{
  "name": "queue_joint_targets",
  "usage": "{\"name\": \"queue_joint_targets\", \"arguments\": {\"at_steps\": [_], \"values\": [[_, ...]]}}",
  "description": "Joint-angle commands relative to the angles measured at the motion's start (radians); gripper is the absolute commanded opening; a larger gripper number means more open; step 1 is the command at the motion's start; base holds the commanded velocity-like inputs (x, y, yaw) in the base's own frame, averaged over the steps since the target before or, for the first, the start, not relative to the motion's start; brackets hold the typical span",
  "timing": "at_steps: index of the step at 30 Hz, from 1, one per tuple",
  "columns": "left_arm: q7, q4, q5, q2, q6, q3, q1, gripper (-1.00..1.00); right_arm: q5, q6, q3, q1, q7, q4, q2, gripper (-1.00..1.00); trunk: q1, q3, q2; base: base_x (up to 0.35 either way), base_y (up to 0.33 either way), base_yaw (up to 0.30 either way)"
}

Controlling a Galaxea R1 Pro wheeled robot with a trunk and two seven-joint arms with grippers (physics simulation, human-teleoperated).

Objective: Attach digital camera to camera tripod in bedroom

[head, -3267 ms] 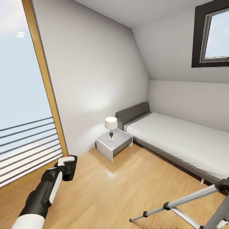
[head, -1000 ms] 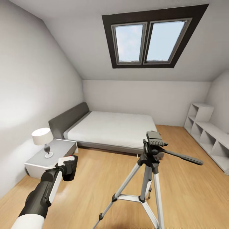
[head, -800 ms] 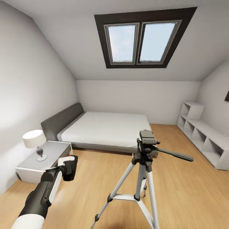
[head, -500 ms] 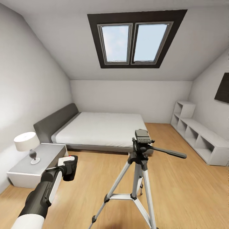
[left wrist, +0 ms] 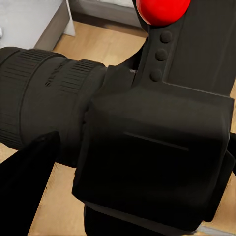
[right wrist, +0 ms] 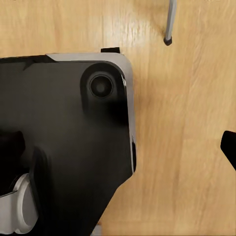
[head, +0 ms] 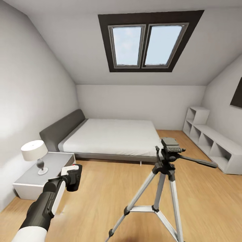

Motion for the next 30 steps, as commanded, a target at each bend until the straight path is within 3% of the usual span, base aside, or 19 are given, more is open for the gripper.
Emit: {"name": "queue_joint_targets", "arguments": {"at_steps": [1, 7, 15, 30], "values": [[0.006, -0.001, 0.006, 0.0, 0.004, -0.001, 0.0, -1.0, -0.006, -0.006, -0.002, -0.001, 0.005, 0.003, 0.0, 1.0, 0.0, 0.0, -0.001, 0.071, 0.322, -0.001], [0.006, 0.0, 0.005, 0.0, 0.003, -0.001, 0.0, -1.0, -0.006, -0.006, -0.002, -0.001, 0.005, 0.003, 0.0, 1.0, 0.0, 0.0, -0.001, 0.064, 0.25, 0.0], [0.006, 0.0, 0.004, -0.001, 0.002, -0.002, 0.0, -1.0, -0.01, -0.006, -0.002, -0.001, 0.004, 0.003, 0.001, 1.0, 0.0, 0.0, -0.001, 0.017, 0.061, -0.043], [0.006, 0.0, 0.004, -0.003, 0.002, -0.003, 0.0, -1.0, -0.016, -0.006, -0.003, -0.001, 0.004, 0.003, 0.001, 1.0, 0.0, 0.0, -0.001, 0.002, 0.006, -0.227]]}}
